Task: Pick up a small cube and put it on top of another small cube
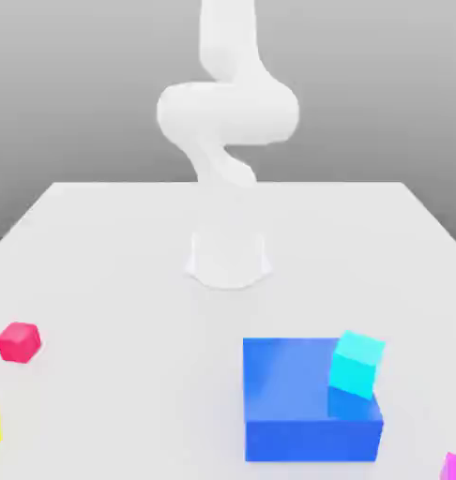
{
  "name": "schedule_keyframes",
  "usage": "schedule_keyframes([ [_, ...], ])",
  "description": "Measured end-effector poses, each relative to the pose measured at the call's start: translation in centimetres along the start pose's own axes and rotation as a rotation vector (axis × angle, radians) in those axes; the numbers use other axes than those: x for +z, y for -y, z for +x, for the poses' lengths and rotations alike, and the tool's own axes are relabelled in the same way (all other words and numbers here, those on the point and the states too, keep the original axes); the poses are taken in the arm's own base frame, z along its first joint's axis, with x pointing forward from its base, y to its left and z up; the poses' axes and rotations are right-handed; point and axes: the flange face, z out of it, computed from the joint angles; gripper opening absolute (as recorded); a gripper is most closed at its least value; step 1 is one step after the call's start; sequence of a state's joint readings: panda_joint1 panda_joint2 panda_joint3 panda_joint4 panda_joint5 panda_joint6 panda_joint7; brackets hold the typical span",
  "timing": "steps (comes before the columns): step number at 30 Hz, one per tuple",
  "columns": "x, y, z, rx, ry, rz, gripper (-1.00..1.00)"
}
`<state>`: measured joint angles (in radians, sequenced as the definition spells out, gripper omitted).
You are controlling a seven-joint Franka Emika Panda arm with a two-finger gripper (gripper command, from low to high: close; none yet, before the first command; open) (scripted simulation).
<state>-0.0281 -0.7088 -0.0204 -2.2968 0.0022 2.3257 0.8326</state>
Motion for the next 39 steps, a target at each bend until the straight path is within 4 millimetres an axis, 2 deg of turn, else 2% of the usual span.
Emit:
schedule_keyframes([
  [5, 8.8, -3.4, 3.5, 0.160, 0.050, -0.122, 0.00],
  [10, 16.9, -8.6, 6.2, 0.322, 0.088, -0.242, 0.00],
  [15, 24.2, -15.5, 7.8, 0.487, 0.117, -0.365, 0.00],
  [19, 29.2, -22.7, 8.6, 0.636, 0.126, -0.470, 0.00],
  [24, 34.8, -31.2, 7.5, 0.792, 0.144, -0.596, 0.00],
  [29, 39.0, -40.6, 5.1, 0.952, 0.152, -0.729, 0.00],
  [33, 43.0, -44.7, 2.7, 0.980, 0.152, -0.754, 0.00],
  [34, 43.9, -45.4, 2.1, 0.982, 0.152, -0.754, -1.00],
  [39, 43.9, -45.3, 2.1, 0.982, 0.151, -0.754, -1.00],
])
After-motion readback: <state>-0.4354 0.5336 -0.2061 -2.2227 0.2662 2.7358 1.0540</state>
